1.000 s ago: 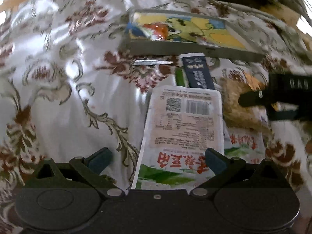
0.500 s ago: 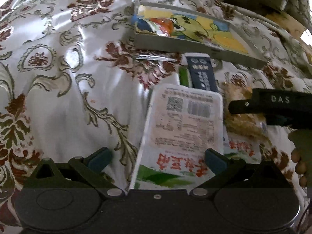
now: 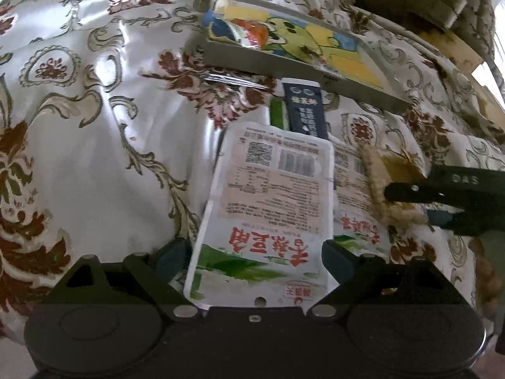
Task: Organize snacks
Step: 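Close the right gripper on the rice-cake bar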
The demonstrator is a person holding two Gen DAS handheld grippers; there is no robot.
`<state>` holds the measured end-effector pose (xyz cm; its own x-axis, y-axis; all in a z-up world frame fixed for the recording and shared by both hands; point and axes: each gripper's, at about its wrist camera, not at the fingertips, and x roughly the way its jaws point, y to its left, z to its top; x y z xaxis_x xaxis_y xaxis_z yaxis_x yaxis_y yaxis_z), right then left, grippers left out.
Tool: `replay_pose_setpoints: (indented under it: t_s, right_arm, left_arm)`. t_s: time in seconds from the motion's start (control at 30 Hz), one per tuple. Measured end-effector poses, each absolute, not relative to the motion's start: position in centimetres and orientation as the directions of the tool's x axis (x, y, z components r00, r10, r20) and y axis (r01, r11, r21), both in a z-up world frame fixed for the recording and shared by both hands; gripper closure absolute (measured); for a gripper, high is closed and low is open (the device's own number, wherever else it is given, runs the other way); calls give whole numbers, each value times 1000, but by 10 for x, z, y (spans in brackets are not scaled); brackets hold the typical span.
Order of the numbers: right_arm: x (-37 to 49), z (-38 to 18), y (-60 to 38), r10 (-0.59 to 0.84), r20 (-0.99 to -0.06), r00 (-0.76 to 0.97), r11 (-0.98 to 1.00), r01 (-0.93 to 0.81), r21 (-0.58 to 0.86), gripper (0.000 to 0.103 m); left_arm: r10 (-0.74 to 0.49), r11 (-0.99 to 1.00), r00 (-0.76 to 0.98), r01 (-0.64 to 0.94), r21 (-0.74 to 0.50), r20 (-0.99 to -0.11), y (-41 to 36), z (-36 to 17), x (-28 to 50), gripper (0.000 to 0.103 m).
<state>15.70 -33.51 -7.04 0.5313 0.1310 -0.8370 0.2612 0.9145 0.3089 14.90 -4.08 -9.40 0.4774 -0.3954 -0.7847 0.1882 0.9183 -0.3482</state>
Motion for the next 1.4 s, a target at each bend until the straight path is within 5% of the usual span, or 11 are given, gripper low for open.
replay_pose_setpoints:
  t_s: [0.13, 0.2, 0.33, 0.6, 0.97, 1.4]
  right_arm:
    - [159, -72, -337, 182, -831, 525, 894, 263, 362, 25]
    - [162, -75, -340, 213, -820, 531, 868, 282, 409, 15]
    - [166, -81, -352, 231, -808, 542, 813, 348, 466, 16]
    - [156, -73, -353, 206, -804, 558, 822, 347, 452, 29]
    - [144, -57, -350, 263, -770, 581, 830, 272, 488, 31]
    - [149, -66, -333, 354, -766, 536, 818, 221, 532, 32]
  left_arm:
    - [-413, 908, 479, 145, -394, -775, -32, -96, 154, 11]
    - [-425, 899, 479, 122, -421, -768, -28, -98, 157, 10]
    - [-451, 883, 471, 113, -455, -758, -26, -100, 159, 8]
    - [-482, 845, 484, 37, -533, -730, -9, -97, 159, 53]
    - [-633, 748, 445, 142, -648, -633, -18, -88, 153, 65]
    - [-790, 597, 390, 314, -738, -473, -47, -86, 151, 65]
